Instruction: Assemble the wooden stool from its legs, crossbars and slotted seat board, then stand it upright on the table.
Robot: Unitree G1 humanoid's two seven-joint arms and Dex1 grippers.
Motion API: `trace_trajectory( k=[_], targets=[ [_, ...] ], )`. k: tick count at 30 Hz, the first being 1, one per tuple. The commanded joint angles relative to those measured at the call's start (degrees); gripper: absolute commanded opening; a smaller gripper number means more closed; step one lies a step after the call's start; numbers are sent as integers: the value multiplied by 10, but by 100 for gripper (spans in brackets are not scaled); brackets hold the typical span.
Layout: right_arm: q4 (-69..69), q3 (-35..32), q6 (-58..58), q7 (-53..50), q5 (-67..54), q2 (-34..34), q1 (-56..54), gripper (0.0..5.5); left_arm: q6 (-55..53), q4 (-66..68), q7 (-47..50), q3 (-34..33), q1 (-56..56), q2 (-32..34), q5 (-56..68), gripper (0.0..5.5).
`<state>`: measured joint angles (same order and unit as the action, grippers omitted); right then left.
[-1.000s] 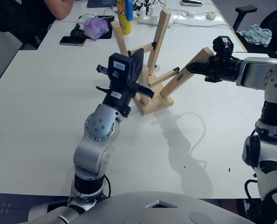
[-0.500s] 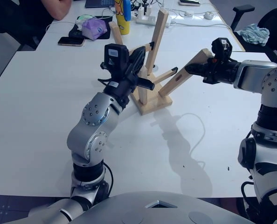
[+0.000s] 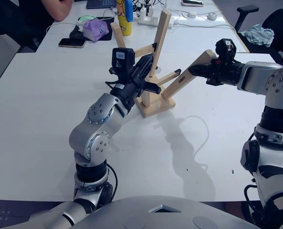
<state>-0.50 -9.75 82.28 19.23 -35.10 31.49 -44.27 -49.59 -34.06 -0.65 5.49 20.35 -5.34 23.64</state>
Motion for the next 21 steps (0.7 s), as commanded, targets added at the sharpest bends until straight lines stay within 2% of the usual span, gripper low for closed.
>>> trace_trajectory(
  k=[1, 9, 21],
  targets=[
    [-117, 48, 52, -38, 55, -40, 39, 104, -27, 19, 11, -1, -17, -2, 2, 0],
    [-184, 51, 27, -32, 74, -59, 6, 104, -27, 21, 12, 1, -25, 0, 3, 0],
    [-292, 68, -50, 12, 86, -46, -12, 104, -30, 22, 12, -1, -29, 4, 6, 0]
  ],
)
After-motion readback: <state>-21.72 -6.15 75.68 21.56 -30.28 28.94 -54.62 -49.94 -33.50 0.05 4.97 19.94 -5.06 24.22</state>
